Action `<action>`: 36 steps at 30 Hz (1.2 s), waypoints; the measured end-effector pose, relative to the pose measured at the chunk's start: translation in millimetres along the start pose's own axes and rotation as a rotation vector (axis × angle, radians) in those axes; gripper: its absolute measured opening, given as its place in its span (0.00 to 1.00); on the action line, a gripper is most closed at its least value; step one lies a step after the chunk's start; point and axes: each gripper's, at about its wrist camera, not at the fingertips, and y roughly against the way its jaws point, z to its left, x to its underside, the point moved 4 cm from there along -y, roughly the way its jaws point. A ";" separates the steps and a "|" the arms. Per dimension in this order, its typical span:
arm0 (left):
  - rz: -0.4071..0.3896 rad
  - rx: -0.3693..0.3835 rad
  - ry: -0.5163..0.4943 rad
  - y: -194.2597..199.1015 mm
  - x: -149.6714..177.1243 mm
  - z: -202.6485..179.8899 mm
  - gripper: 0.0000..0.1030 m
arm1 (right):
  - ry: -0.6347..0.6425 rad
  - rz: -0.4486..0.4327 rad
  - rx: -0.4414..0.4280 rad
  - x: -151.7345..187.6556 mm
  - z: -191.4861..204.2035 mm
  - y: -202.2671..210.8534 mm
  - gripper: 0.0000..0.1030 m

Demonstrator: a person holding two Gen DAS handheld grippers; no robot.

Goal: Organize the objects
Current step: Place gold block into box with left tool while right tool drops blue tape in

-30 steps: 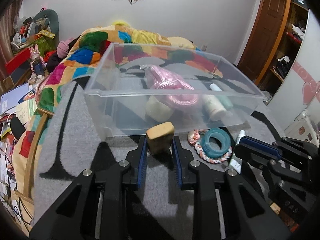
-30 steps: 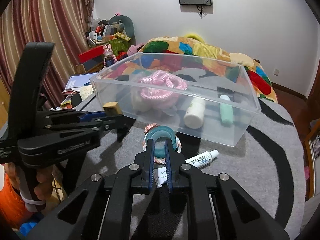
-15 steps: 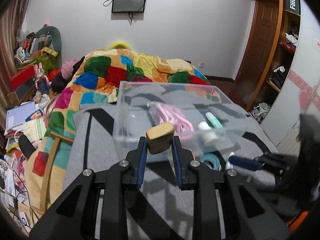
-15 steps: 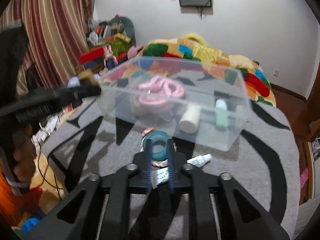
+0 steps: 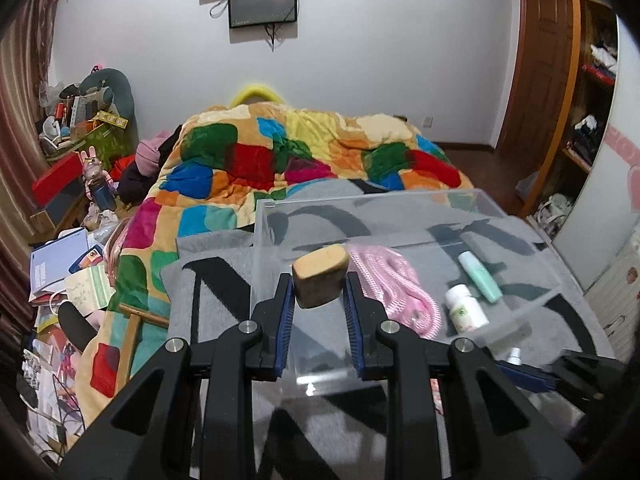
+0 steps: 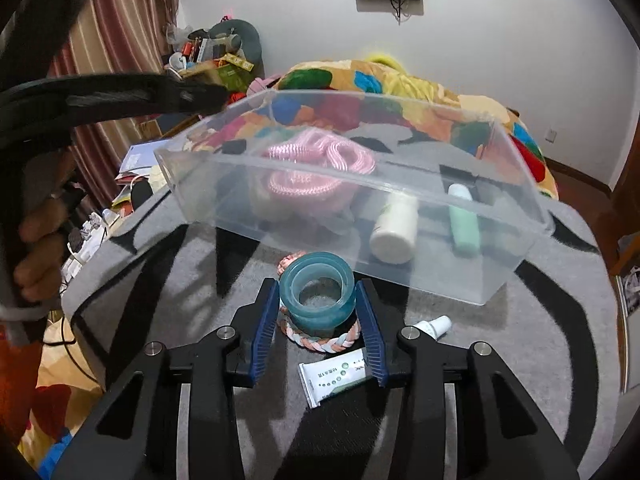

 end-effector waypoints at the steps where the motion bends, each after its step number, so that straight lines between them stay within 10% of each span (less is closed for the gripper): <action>1: 0.013 -0.002 -0.002 -5.4 -0.3 -0.6 0.23 | 0.001 -0.010 -0.005 -1.7 0.8 4.1 0.35; 11: 0.090 0.030 -0.020 -24.4 8.6 -8.6 0.27 | -0.017 -0.172 0.029 -40.5 -12.8 53.5 0.35; 21: 0.019 0.024 -0.038 3.7 7.5 -13.8 0.52 | -0.083 -0.108 0.149 -62.6 -49.4 13.9 0.35; 36: 0.020 0.104 -0.088 31.5 42.6 -38.2 0.53 | -0.101 -0.089 0.135 -53.6 -58.8 21.9 0.44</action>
